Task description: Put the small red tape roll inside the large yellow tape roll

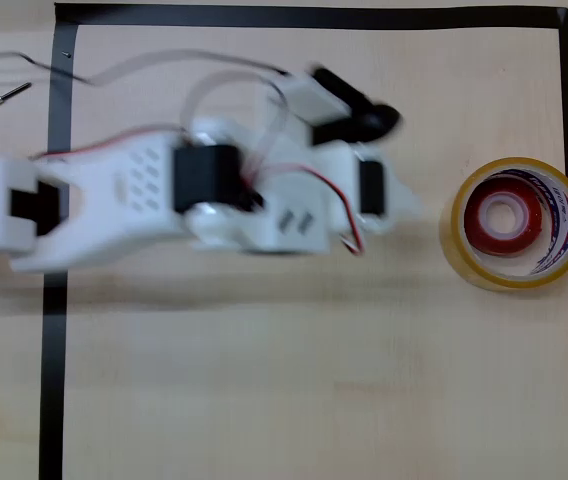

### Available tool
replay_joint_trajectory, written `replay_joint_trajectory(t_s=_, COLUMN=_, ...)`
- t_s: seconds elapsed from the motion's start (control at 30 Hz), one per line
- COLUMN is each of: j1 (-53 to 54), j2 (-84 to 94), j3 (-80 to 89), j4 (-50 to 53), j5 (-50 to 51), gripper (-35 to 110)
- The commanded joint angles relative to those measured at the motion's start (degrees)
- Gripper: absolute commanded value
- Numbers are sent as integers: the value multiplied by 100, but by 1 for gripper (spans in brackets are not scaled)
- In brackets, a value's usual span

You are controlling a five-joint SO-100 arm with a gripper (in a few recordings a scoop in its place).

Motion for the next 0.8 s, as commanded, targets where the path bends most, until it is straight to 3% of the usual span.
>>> replay_joint_trajectory(t_s=0.0, j1=-211, j2=1705, j3=-677, j4=1767, j5=167, gripper=0)
replay_joint_trajectory(t_s=0.07, j1=-246, j2=1898, j3=-404, j4=2241, j5=308, gripper=0)
replay_joint_trajectory(t_s=0.17, j1=-211, j2=3647, j3=2804, j4=2224, j5=650, gripper=0)
replay_joint_trajectory(t_s=0.27, j1=-211, j2=4790, j3=4896, j4=2109, j5=650, gripper=0)
replay_joint_trajectory(t_s=0.47, j1=-141, j2=8657, j3=10635, j4=-738, j5=606, gripper=0)
replay_joint_trajectory(t_s=0.77, j1=158, j2=10705, j3=13491, j4=-2004, j5=598, gripper=0)
